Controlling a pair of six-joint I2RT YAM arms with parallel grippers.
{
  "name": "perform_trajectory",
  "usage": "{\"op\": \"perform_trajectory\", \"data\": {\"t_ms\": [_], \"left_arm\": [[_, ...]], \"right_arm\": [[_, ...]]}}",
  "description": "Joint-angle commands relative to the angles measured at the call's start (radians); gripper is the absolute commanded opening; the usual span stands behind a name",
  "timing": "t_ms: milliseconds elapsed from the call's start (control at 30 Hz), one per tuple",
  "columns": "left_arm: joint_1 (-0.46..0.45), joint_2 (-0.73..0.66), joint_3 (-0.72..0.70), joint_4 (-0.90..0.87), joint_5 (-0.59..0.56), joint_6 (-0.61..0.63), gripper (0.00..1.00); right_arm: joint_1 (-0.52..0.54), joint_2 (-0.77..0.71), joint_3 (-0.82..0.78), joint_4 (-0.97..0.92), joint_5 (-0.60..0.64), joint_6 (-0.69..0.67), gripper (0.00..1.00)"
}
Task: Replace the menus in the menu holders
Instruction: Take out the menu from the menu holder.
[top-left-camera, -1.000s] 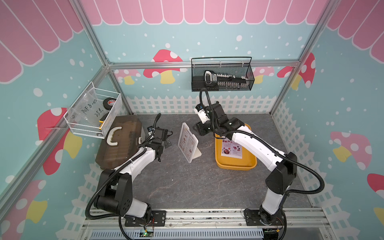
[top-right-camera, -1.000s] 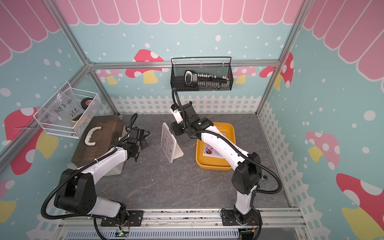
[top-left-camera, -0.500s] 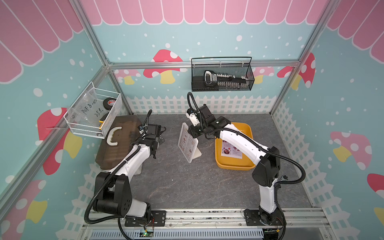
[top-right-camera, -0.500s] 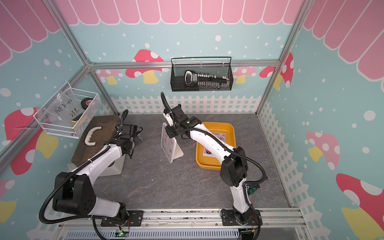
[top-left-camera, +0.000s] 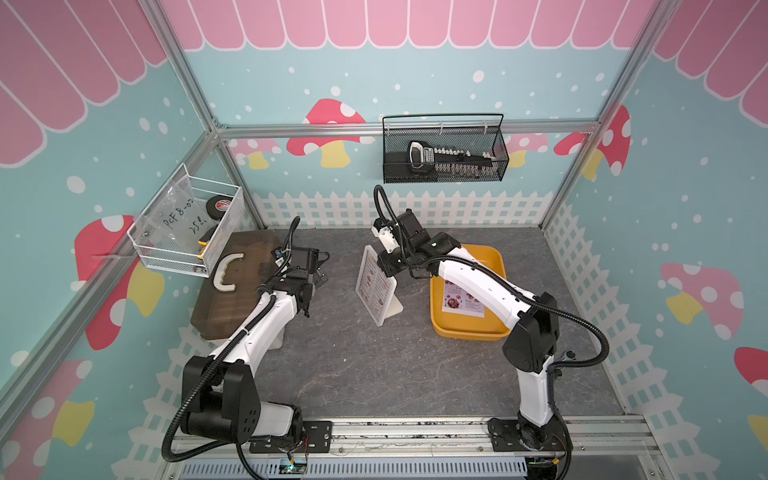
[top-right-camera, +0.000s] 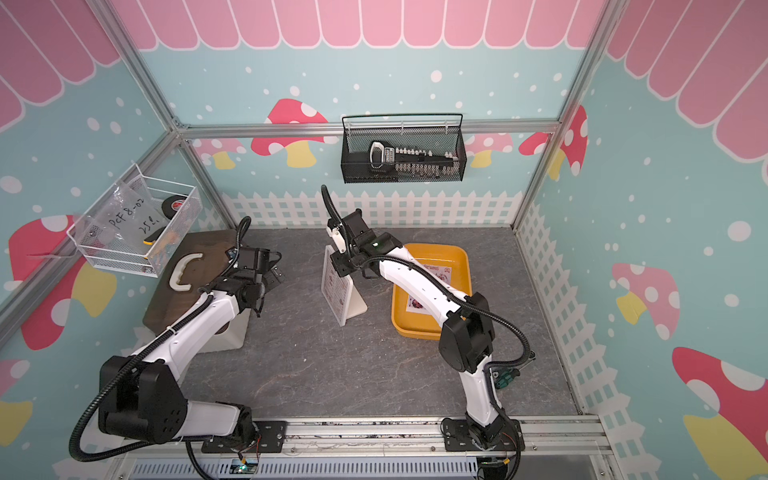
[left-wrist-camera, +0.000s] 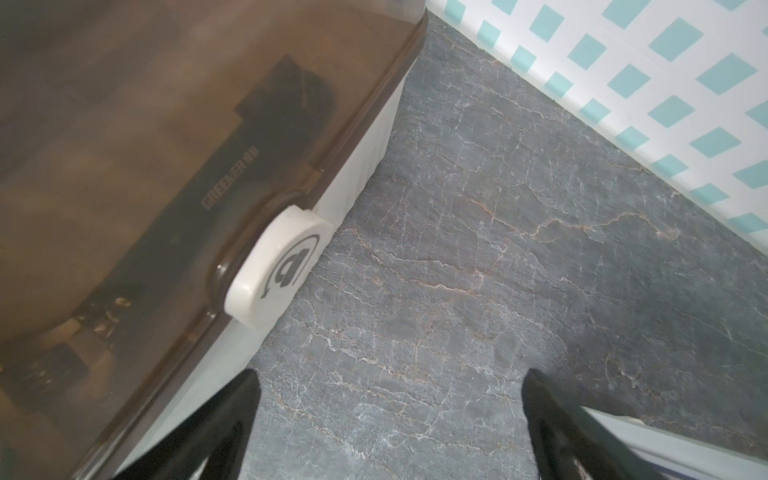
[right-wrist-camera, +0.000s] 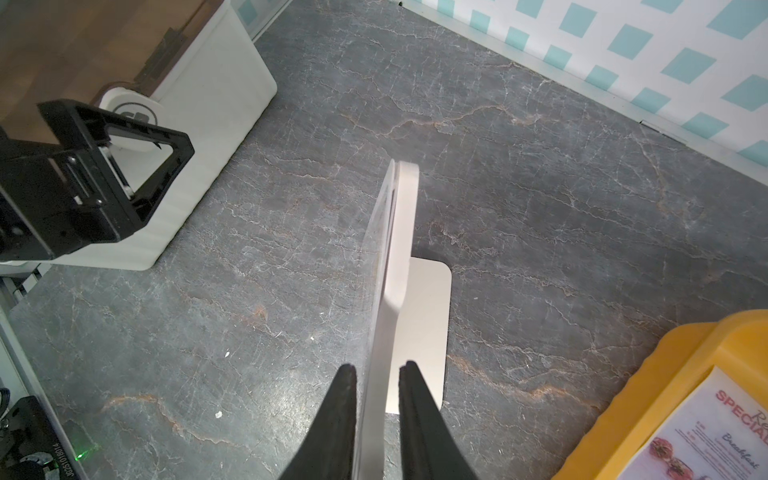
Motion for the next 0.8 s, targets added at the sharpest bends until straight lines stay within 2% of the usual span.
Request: {"op": "perform_trajectory", "data": {"t_ms": [0, 433, 767], "left_arm": [[0.002, -0.027, 0.032, -0.019, -0.013, -0.012, 0.99], [0.003, -0.048, 0.047, -0.023, -0.026, 0.003, 0.99], [0.002, -0.061, 0.051, -0.027, -0.036, 0.015, 0.99]], "right_arm": [[0.010, 0.023, 0.035, -0.012, -0.014, 0.000, 0.20], [0.010, 0.052, 0.064, -0.025, -0.033, 0.002, 0.19], [0.009, 0.030, 0.080, -0.020, -0.036, 0.010, 0.09]]}}
